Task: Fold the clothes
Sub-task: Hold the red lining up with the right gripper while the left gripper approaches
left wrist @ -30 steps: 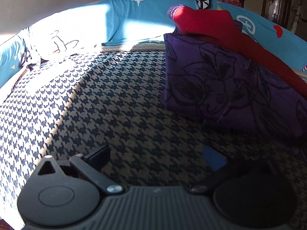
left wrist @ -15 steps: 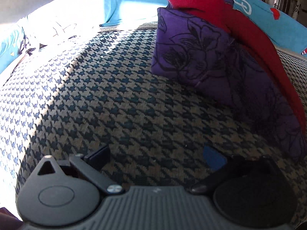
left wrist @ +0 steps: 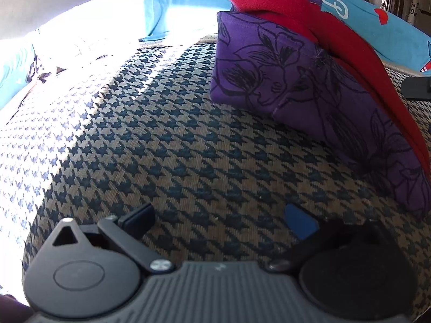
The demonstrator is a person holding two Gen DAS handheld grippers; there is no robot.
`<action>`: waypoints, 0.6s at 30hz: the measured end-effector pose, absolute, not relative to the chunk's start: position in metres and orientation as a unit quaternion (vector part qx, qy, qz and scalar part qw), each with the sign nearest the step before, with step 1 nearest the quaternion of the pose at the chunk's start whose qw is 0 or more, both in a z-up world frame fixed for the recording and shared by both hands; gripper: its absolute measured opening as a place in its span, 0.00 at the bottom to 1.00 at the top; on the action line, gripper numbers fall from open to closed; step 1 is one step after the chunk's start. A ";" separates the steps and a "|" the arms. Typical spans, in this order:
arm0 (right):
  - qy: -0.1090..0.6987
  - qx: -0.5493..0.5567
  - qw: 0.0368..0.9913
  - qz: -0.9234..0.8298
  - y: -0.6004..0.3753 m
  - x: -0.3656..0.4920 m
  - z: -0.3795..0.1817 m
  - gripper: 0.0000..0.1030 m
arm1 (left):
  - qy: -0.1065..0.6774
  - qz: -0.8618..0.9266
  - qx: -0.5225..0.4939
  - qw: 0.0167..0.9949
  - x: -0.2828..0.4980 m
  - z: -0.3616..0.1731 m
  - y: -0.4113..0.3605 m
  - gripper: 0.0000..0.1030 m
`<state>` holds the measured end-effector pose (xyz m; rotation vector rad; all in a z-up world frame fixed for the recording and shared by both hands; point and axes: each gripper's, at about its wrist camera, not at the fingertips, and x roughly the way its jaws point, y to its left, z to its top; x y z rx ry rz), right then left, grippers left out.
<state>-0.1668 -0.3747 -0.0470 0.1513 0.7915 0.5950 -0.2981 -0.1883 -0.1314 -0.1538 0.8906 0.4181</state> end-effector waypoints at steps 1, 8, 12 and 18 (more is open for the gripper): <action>0.382 0.076 0.876 0.284 -0.371 -0.165 -0.049 0.70 | 0.427 0.200 -0.074 0.879 -0.300 -0.132 -0.189 1.00; 0.404 0.072 0.871 0.268 -0.352 -0.158 -0.060 0.71 | 0.424 0.208 -0.079 0.878 -0.309 -0.133 -0.196 1.00; 0.414 0.050 0.873 0.255 -0.344 -0.158 -0.065 0.70 | 0.424 0.207 -0.078 0.878 -0.315 -0.134 -0.196 1.00; 0.416 0.042 0.873 0.252 -0.341 -0.157 -0.069 0.40 | 0.423 0.211 -0.079 0.878 -0.319 -0.131 -0.201 1.00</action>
